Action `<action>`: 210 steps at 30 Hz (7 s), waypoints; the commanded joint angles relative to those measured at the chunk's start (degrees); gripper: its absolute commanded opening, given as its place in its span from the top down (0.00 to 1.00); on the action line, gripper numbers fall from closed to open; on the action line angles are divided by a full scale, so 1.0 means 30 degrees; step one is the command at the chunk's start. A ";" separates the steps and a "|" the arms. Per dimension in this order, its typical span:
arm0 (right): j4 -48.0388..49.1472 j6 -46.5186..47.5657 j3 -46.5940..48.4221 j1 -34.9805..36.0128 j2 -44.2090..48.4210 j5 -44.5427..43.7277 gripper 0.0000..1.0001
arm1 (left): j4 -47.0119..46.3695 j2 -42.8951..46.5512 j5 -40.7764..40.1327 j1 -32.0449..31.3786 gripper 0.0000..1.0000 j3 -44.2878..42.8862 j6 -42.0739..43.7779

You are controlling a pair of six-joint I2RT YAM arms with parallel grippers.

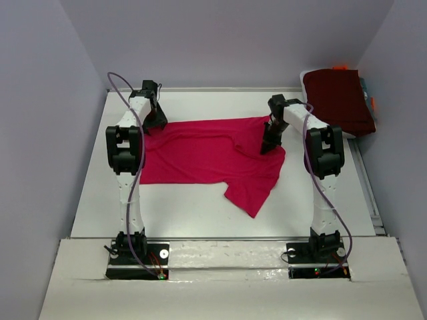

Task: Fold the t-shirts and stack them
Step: Fold the flattened tshirt in 1/3 of the way

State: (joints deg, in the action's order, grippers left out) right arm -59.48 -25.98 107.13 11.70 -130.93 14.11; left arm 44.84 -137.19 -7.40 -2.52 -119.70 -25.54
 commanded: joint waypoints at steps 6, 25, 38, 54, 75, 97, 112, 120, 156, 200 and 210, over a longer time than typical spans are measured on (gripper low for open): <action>-0.0562 -0.0013 0.0500 -0.0034 -0.0096 -0.0776 0.82 | 0.1809 -0.0646 -0.0697 0.0664 0.29 -0.0879 0.0252; -0.1029 0.0250 -0.0264 -0.0855 -0.0358 -0.2418 0.81 | 0.2163 -0.2146 0.0239 0.1603 0.29 -0.3168 0.0515; -0.0855 0.0778 0.2140 -0.0855 -0.1238 -0.1509 0.79 | 0.0200 0.2133 0.0854 0.1603 0.29 -0.1233 0.0720; -0.0446 0.0837 0.1498 -0.0855 -0.0858 -0.1188 0.78 | -0.0735 0.8049 0.2202 0.0138 0.29 0.7630 0.0194; -0.0094 0.0895 0.0618 -0.0855 -0.0799 -0.0923 0.78 | -0.3169 0.9811 0.2929 0.1545 0.29 1.1422 -0.0129; 0.0023 0.0866 0.0266 -0.0855 -0.0799 -0.0953 0.79 | -0.4341 0.9870 0.3052 0.2248 0.38 1.3356 -0.0246; 0.0170 0.0837 -0.0115 -0.0855 -0.0682 -0.1011 0.79 | -0.5015 0.9459 0.2994 0.2248 0.57 1.3298 -0.0130; 0.0111 0.0866 -0.0086 -0.0855 -0.0682 -0.1041 0.79 | -0.5015 0.9312 0.2906 0.2424 0.69 1.3328 -0.0041; -0.0065 0.0925 -0.0056 -0.0855 -0.0594 -0.1129 0.79 | -0.5571 0.8082 0.2202 0.2951 0.70 1.2654 0.0192; 0.0492 0.0837 -0.1140 -0.0855 -0.0418 -0.1041 0.79 | -0.6304 0.8843 0.4341 0.2951 0.62 1.2800 0.0691; 0.0492 0.0895 -0.1140 -0.0855 -0.0476 -0.1041 0.79 | -0.6392 0.8697 0.4575 0.2951 0.75 1.2800 0.0808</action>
State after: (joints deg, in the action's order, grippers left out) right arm -57.89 -24.23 106.02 9.32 -130.89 14.04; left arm 25.89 -113.23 5.61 6.11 -79.99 -23.97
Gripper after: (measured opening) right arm 0.208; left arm 0.276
